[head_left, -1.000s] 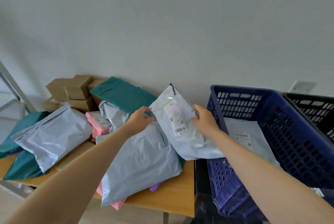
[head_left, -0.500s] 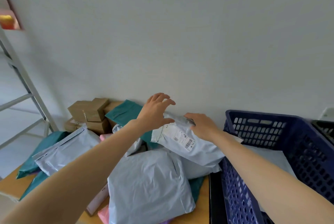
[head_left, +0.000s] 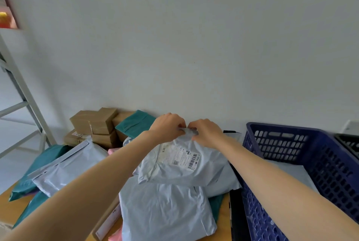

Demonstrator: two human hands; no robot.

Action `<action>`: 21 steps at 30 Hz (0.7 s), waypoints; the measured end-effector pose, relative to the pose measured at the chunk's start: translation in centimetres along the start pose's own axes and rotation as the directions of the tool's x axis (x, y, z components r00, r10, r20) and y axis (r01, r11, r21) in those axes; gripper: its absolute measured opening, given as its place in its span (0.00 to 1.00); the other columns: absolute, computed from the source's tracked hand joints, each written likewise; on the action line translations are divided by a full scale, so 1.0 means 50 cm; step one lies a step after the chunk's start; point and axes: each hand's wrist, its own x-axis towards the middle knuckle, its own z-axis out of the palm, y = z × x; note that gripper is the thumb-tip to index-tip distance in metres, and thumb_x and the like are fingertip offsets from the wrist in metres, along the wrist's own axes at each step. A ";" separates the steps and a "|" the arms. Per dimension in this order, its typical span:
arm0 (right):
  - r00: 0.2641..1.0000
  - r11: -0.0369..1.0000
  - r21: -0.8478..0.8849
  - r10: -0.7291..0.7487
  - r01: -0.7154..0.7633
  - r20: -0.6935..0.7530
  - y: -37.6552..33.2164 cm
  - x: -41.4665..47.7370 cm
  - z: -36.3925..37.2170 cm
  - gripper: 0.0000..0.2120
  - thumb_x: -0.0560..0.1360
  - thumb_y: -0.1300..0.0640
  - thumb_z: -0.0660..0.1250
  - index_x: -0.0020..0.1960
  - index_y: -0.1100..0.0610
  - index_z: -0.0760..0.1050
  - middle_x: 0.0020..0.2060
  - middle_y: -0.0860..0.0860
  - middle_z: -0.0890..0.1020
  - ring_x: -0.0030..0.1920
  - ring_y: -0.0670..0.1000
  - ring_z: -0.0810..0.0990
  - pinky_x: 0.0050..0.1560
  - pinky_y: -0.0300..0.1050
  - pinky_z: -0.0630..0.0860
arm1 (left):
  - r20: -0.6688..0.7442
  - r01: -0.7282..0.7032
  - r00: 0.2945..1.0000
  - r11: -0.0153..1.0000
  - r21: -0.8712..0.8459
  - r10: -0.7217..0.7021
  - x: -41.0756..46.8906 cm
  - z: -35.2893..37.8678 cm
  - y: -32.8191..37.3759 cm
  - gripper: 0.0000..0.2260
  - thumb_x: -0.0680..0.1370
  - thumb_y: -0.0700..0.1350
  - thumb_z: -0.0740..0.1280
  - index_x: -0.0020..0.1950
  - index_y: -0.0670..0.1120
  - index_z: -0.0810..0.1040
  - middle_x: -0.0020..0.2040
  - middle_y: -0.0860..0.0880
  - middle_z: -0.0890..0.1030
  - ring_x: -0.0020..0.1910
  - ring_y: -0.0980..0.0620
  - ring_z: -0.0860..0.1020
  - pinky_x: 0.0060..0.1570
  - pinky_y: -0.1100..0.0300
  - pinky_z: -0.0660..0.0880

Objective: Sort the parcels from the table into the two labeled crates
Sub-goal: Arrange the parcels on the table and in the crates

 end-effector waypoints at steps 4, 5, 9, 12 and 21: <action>0.995 0.997 0.030 0.075 -0.073 -0.058 -0.048 0.017 0.024 0.17 0.71 0.62 0.64 0.58 0.49 0.79 0.53 0.50 0.83 0.53 0.56 0.80 0.50 0.46 0.76 | -0.002 -0.013 1.000 0.999 -0.050 0.013 -0.010 -0.008 -0.065 0.07 0.78 0.47 0.66 0.53 0.49 0.82 0.50 0.50 0.82 0.50 0.47 0.78 0.45 0.56 0.73; 0.992 0.995 0.050 0.093 -0.089 -0.081 -0.061 0.021 0.030 0.18 0.71 0.61 0.64 0.58 0.49 0.79 0.54 0.50 0.83 0.54 0.55 0.80 0.51 0.46 0.76 | -0.006 -0.013 1.000 0.998 -0.067 0.012 -0.012 -0.011 -0.082 0.06 0.78 0.47 0.67 0.52 0.49 0.82 0.50 0.49 0.82 0.50 0.47 0.78 0.45 0.57 0.73; 0.977 0.996 0.037 0.083 -0.077 -0.199 -0.115 0.036 0.059 0.28 0.70 0.56 0.71 0.69 0.52 0.70 0.63 0.52 0.76 0.64 0.53 0.74 0.66 0.46 0.66 | -0.026 0.009 1.000 0.990 -0.138 -0.013 -0.031 -0.027 -0.161 0.06 0.76 0.44 0.67 0.50 0.47 0.82 0.49 0.48 0.82 0.50 0.45 0.78 0.45 0.56 0.73; 0.956 0.995 -0.004 0.098 -0.103 -0.277 -0.155 0.035 0.086 0.39 0.68 0.49 0.74 0.75 0.52 0.61 0.71 0.52 0.66 0.72 0.52 0.64 0.73 0.50 0.54 | -0.011 0.036 0.999 0.982 -0.184 -0.038 -0.058 -0.033 -0.225 0.07 0.76 0.42 0.66 0.50 0.45 0.82 0.49 0.47 0.83 0.50 0.44 0.79 0.45 0.55 0.73; 0.867 0.899 0.266 0.416 -0.348 -0.273 -0.255 -0.070 0.234 0.47 0.69 0.47 0.76 0.78 0.50 0.51 0.76 0.54 0.55 0.77 0.54 0.52 0.74 0.54 0.57 | -0.054 0.012 0.998 0.925 -0.380 -0.035 -0.142 -0.072 -0.340 0.08 0.76 0.39 0.66 0.51 0.45 0.84 0.51 0.48 0.84 0.53 0.47 0.79 0.55 0.55 0.74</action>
